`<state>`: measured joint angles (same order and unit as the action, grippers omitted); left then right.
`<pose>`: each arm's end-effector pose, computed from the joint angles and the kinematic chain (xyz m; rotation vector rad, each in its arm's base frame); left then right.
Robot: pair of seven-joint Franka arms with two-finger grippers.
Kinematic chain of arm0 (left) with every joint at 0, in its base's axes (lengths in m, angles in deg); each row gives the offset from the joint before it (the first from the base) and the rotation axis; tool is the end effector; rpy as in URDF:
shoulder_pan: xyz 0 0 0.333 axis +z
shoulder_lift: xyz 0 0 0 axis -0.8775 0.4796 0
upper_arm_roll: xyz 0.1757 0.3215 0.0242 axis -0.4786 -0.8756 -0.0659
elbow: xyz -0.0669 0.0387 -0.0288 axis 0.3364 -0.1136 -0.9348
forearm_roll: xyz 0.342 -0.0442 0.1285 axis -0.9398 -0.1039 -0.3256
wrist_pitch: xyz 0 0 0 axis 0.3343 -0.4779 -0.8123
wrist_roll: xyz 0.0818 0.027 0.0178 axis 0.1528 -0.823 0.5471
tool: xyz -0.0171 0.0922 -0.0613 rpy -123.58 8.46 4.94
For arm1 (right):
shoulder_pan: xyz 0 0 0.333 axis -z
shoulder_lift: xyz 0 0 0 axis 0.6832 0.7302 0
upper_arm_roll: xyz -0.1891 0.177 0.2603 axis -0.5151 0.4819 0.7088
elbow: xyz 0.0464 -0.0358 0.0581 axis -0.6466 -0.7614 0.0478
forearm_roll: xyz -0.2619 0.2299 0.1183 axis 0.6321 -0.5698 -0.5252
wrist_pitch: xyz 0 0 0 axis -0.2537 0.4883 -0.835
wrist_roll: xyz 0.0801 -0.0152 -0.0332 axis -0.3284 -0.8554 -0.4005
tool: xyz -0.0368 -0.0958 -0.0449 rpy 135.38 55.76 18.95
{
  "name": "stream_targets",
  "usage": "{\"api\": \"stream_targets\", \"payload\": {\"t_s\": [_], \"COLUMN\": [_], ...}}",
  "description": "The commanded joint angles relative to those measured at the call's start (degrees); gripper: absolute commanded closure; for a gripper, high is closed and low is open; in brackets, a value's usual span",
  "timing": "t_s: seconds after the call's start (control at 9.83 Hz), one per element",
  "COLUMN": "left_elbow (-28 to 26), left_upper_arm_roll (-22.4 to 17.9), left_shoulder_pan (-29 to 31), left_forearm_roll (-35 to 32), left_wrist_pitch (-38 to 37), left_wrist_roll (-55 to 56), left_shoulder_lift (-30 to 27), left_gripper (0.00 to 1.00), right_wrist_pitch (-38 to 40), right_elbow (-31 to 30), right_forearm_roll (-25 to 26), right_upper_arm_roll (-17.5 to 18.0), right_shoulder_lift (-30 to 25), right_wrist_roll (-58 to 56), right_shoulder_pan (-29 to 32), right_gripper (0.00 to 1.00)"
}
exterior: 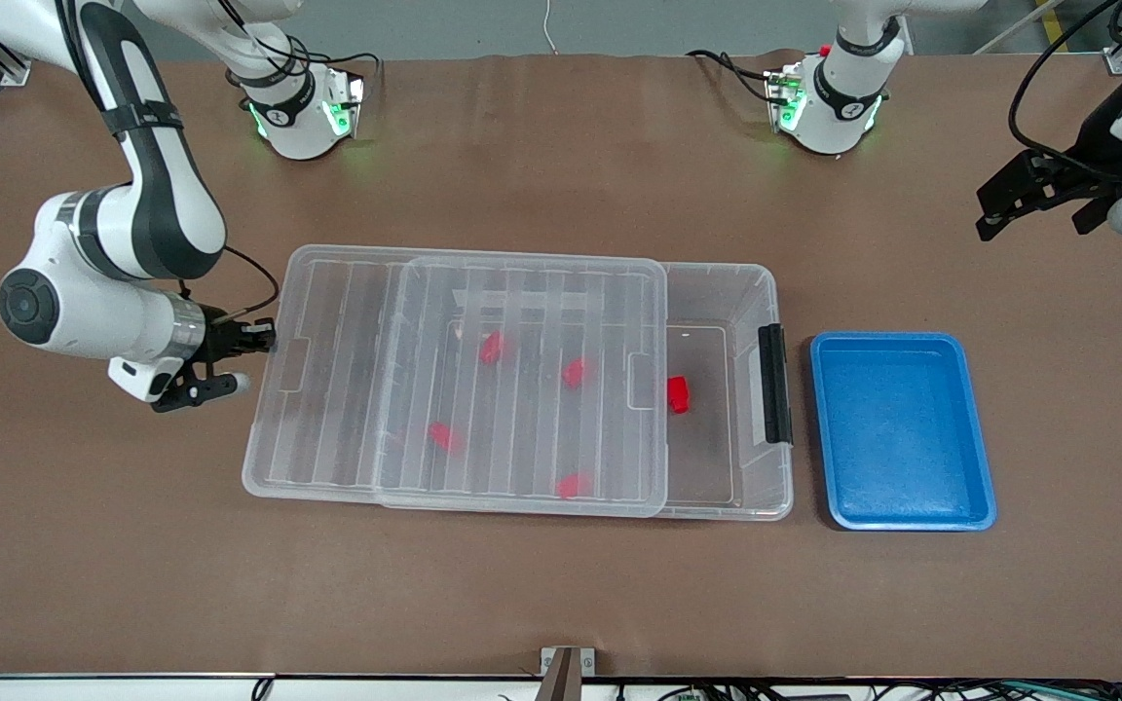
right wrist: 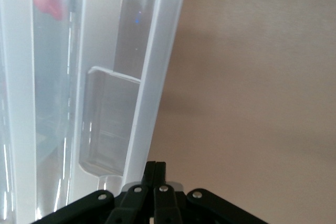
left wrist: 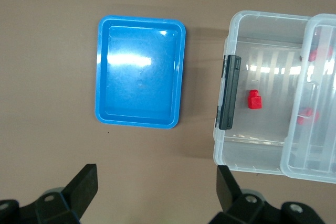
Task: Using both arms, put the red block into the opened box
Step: 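Slide the clear lid back over the box with the right gripper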
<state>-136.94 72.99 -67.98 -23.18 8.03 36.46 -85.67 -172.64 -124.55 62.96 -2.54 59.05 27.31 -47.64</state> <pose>0.5144 -0.0891 0.7249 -3.1322 -0.0655 -0.0768 0.5670 0.0734 0.4014 -2.8927 -0.3182 0.3199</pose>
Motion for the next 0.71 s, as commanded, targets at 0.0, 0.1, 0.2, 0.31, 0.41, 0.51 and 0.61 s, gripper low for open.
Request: {"api": "stream_targets", "payload": {"t_s": [0.0,0.1,0.2,0.31,0.41,0.51,0.61], "left_elbow": [-1.7,-1.6,-1.6,-1.6,-1.4,-1.5,-1.5], "left_upper_arm_roll": [1.4,1.4,0.7,0.1,0.1,0.0,0.1], "left_shoulder_pan": [-0.1,0.4,0.8,2.3,2.9,3.5,4.3], "left_forearm_roll": [0.1,0.0,0.3,0.4,0.6,0.6,0.5], "left_wrist_pitch": [-1.1,-2.2,-2.3,-2.3,-2.3,-2.3,-2.3], "left_wrist_roll": [-0.4,-0.6,-4.1,-7.6,-8.3,-8.4,-8.2], "left_shoulder_lift": [0.1,0.1,0.2,0.7,1.0,1.0,1.1], "left_gripper": [0.00,0.00,0.00,0.00,0.00,0.00,0.00], "right_wrist_pitch": [-0.4,-0.4,-0.6,-1.1,-1.6,-1.9,-2.6], "right_elbow": [1.9,3.2,3.9,4.3,4.3,4.3,4.3], "right_forearm_roll": [-1.7,-1.6,-1.7,-1.6,-1.6,-1.6,-1.7], "right_upper_arm_roll": [-0.2,-0.2,-0.2,-0.2,-0.1,0.1,0.1], "right_shoulder_lift": [1.2,2.1,2.8,3.0,3.2,3.2,3.4], "right_wrist_roll": [3.1,5.5,6.9,8.4,10.3,11.3,11.9], "right_shoulder_pan": [-3.1,-4.5,-6.0,-7.0,-7.9,-8.6,-9.1], "right_gripper": [1.00,1.00,1.00,1.00,1.00,1.00,1.00]}}
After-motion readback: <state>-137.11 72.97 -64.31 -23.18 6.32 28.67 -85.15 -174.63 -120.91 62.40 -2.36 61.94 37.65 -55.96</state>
